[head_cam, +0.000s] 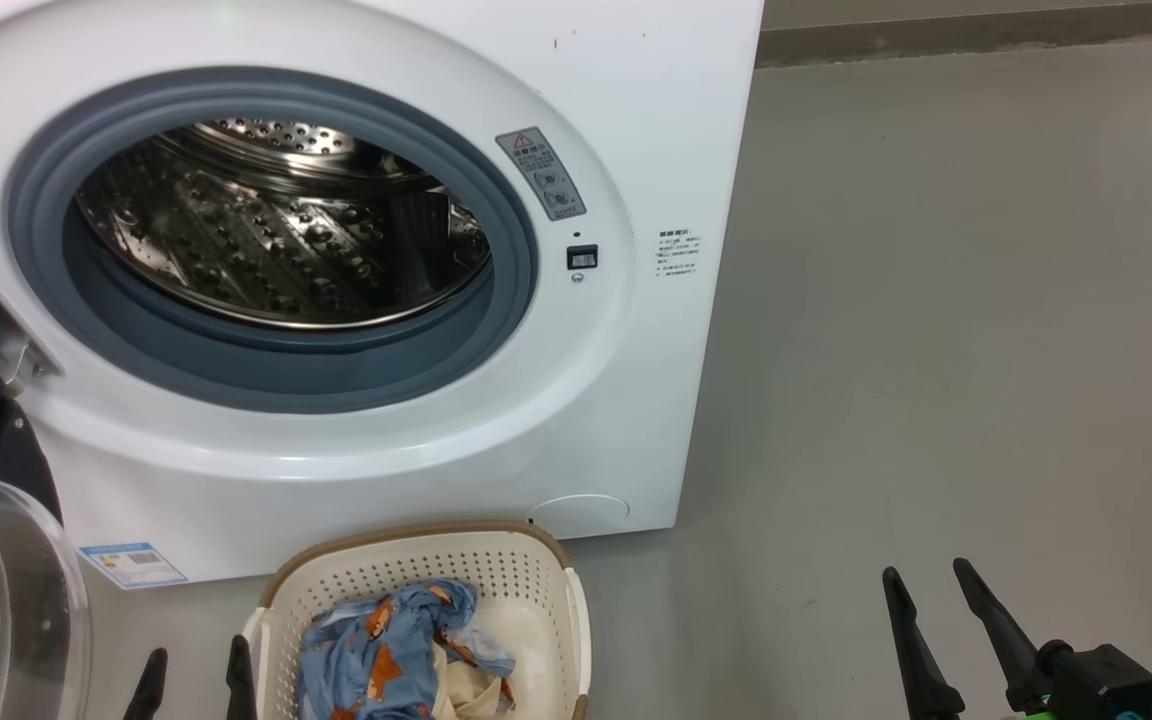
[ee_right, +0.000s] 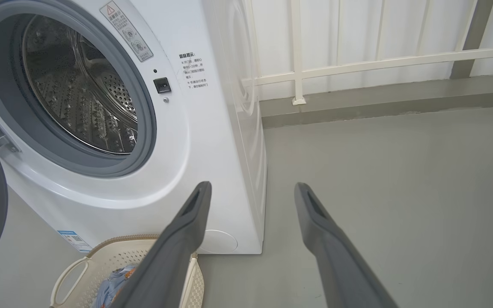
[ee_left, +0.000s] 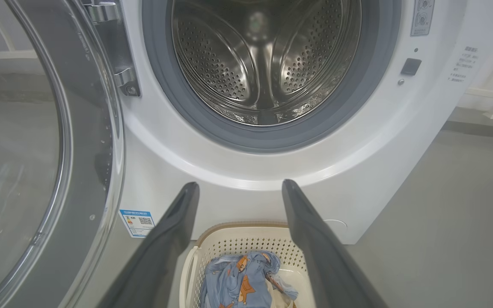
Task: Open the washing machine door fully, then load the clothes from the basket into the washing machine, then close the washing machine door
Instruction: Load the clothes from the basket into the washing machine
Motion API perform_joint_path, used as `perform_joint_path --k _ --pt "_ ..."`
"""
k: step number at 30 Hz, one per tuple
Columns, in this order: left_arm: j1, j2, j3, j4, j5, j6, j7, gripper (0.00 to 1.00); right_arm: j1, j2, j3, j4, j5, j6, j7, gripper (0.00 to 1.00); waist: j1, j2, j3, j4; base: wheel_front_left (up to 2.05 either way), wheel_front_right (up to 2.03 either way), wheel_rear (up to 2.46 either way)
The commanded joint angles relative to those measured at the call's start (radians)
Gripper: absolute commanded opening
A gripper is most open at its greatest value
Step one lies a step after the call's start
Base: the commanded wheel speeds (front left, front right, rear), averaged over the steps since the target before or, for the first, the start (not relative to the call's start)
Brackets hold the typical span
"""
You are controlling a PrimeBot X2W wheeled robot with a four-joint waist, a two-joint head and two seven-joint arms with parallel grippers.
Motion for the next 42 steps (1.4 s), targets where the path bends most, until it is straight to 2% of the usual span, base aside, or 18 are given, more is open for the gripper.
perform_joint_path --k 1,12,21,24,29,36,42 --pt "-0.041 0.011 0.031 -0.028 0.004 0.005 -0.006 1.0 -0.029 -0.007 0.026 -0.021 -0.013 0.006 -0.012 1.0 0.0 0.0 0.0 0.0 0.0 0.0 0.0" --pt "-0.045 0.011 0.032 -0.029 0.034 -0.012 -0.006 1.0 -0.038 -0.002 0.034 -0.017 -0.01 0.006 -0.012 1.0 0.0 0.0 0.013 -0.016 0.0 0.0 0.0" --pt "-0.06 0.015 0.019 0.018 0.061 -0.037 -0.006 1.0 -0.056 0.006 0.043 -0.02 -0.005 0.006 -0.012 1.0 0.0 0.0 0.066 -0.058 0.0 0.0 0.0" --pt "-0.083 0.033 0.001 0.087 0.097 -0.031 -0.006 1.0 -0.069 0.009 0.052 -0.022 -0.004 0.006 -0.012 1.0 0.0 0.0 0.1 -0.08 0.0 0.0 0.0" --pt "-0.154 0.057 -0.006 0.148 0.082 -0.045 0.013 1.0 -0.1 0.01 0.072 -0.031 0.031 0.006 -0.012 1.0 0.0 0.0 0.184 -0.12 0.0 0.0 0.0" --pt "-0.249 0.12 -0.012 0.197 0.071 -0.061 0.107 1.0 -0.162 0.01 0.11 -0.044 0.078 0.006 -0.012 1.0 0.0 0.0 0.316 -0.178 0.0 0.0 0.0" --pt "-0.324 0.17 -0.013 0.252 0.028 -0.076 0.189 1.0 -0.235 0.01 0.166 -0.06 0.135 0.006 -0.012 1.0 0.0 0.0 0.437 -0.256 0.0 0.0 0.0"
